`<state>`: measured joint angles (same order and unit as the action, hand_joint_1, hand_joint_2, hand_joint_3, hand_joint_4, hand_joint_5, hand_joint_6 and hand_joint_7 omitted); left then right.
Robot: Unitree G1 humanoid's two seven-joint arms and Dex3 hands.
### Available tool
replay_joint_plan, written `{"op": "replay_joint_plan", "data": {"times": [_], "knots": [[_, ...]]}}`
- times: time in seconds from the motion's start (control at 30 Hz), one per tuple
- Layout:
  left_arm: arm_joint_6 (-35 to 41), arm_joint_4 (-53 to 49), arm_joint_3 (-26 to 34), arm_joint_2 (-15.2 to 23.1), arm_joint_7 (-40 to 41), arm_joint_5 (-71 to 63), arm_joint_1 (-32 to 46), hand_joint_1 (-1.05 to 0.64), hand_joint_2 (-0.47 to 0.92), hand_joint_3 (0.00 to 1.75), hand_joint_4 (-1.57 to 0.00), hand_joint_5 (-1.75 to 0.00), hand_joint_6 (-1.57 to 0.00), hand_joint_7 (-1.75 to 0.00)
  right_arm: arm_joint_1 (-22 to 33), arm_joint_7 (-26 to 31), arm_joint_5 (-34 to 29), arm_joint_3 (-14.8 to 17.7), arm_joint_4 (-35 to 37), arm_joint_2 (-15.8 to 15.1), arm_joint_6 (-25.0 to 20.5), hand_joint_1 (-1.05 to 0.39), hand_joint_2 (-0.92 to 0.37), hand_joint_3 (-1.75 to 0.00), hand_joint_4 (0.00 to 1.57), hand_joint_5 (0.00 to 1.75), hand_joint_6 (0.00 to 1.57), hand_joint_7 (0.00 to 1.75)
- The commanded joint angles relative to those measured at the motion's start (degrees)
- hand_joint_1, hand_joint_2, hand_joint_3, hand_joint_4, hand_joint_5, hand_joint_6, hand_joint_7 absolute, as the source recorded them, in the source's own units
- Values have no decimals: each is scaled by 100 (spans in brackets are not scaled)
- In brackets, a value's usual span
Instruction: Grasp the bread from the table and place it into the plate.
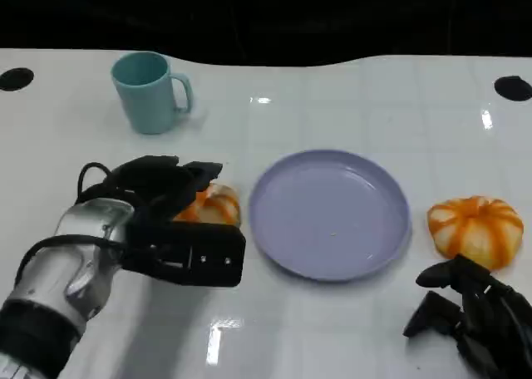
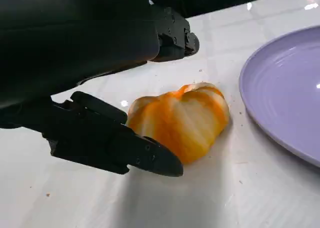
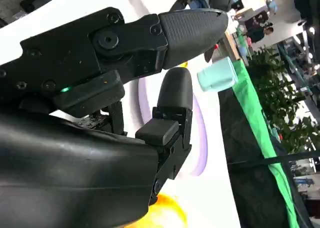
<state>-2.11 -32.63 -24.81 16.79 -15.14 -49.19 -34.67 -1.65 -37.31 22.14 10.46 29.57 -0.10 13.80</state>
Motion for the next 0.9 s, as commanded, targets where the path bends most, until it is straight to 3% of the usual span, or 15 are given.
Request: {"op": "replay_joint_plan", "data": {"times": [0.03,0.4,0.6,0.63,0.7,0.73,0.8,0.83,0.9], "knots": [[47,-812,-156,-110,295,84,-411,-53,84,0,0,0,-6,-1,50,32,44,55,-39,-73,-8,-53,-92,-25,65,150,60,117],[-183,-2882,-605,-566,935,231,-1276,-57,85,1,-7,-3,-10,-2,48,49,22,42,-38,-78,1,-54,-92,-25,63,150,59,114],[-383,-3366,-668,-656,1097,390,-1455,-57,86,1,-9,-5,-11,-2,44,66,17,31,-52,-80,-6,-55,-92,-24,63,151,60,115],[-465,-3457,-633,-674,1127,461,-1470,-54,90,7,-21,-10,-24,-6,39,54,25,32,-49,-81,-7,-53,-92,-24,63,152,60,115],[-615,-3622,-608,-693,1323,557,-1484,-53,91,10,-28,-13,-30,-9,21,28,42,39,-24,-84,-6,-53,-92,-24,63,152,59,115],[-672,-3688,-615,-696,1456,574,-1487,-38,92,12,-49,-22,-53,-12,12,17,50,44,-9,-85,-5,-53,-92,-24,64,152,60,115],[-699,-3814,-613,-721,1675,605,-1515,-31,92,11,-67,-36,-73,-14,7,37,18,42,15,-84,48,-53,-92,-24,64,152,60,116],[-656,-3877,-599,-743,1732,635,-1546,-32,92,8,-73,-70,-93,-14,5,43,-5,41,36,-85,95,-54,-92,-25,64,152,60,117],[-612,-3968,-601,-771,1805,686,-1589,-33,91,5,-71,-119,-115,-15,1,44,-26,40,67,-87,152,-54,-92,-26,64,152,60,118]]}}
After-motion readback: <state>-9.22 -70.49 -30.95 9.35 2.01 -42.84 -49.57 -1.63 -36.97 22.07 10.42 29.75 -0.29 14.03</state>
